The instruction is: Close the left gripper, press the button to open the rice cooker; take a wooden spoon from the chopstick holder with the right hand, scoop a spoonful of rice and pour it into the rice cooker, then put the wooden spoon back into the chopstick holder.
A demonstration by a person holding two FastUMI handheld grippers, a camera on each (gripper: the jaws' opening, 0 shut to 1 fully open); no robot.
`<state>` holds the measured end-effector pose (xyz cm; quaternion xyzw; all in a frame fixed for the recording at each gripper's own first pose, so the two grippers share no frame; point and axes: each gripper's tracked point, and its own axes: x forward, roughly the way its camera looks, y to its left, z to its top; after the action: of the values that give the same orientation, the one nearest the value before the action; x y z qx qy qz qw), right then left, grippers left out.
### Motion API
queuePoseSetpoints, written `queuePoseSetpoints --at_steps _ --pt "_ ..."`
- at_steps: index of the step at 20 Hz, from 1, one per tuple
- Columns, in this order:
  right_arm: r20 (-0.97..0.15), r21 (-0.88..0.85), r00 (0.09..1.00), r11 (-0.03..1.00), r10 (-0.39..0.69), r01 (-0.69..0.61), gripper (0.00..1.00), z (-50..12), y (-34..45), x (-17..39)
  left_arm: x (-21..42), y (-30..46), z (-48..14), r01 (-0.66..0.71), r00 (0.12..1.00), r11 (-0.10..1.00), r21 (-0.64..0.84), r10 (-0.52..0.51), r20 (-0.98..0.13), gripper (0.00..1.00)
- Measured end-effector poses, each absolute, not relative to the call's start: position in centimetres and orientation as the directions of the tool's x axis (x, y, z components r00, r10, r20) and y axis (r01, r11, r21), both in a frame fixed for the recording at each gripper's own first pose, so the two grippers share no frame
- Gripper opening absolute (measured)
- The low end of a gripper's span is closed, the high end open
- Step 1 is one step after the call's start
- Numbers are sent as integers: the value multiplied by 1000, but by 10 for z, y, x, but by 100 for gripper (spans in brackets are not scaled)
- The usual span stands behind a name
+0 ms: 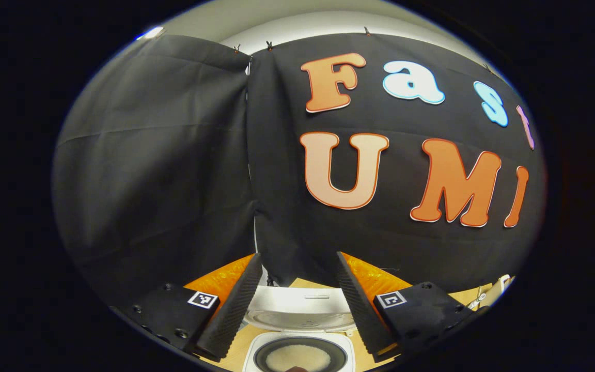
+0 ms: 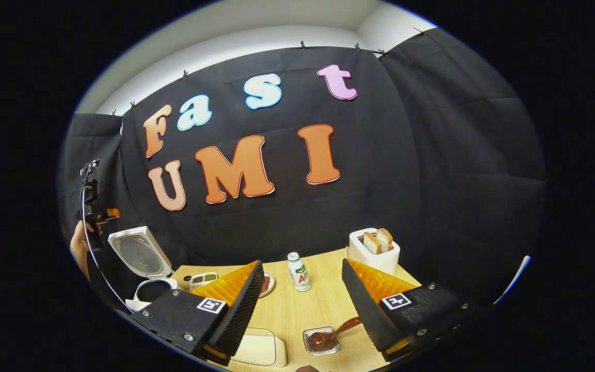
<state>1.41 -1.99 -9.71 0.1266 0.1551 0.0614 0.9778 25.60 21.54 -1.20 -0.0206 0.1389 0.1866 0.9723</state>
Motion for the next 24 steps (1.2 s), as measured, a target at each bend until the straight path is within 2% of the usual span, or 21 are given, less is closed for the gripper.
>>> queuePoseSetpoints --at_steps 6,8,9,17,24 --pt "-292 257 948 965 124 -47 94 -100 -28 10 289 239 -67 -407 834 914 9 375 -404 96" --pt "-292 263 948 964 126 -48 94 -102 -26 13 293 244 -75 -421 816 906 44 400 -418 98" --pt "-288 262 949 964 130 -53 94 -102 -25 14 292 243 -78 -419 803 905 81 410 -433 95" --pt "-279 283 938 951 206 -125 94 -112 -4 21 256 211 -100 -345 743 936 72 319 -588 98" --pt "-267 327 925 928 270 -177 94 -115 5 16 182 170 -146 -281 641 960 0 188 -744 98"
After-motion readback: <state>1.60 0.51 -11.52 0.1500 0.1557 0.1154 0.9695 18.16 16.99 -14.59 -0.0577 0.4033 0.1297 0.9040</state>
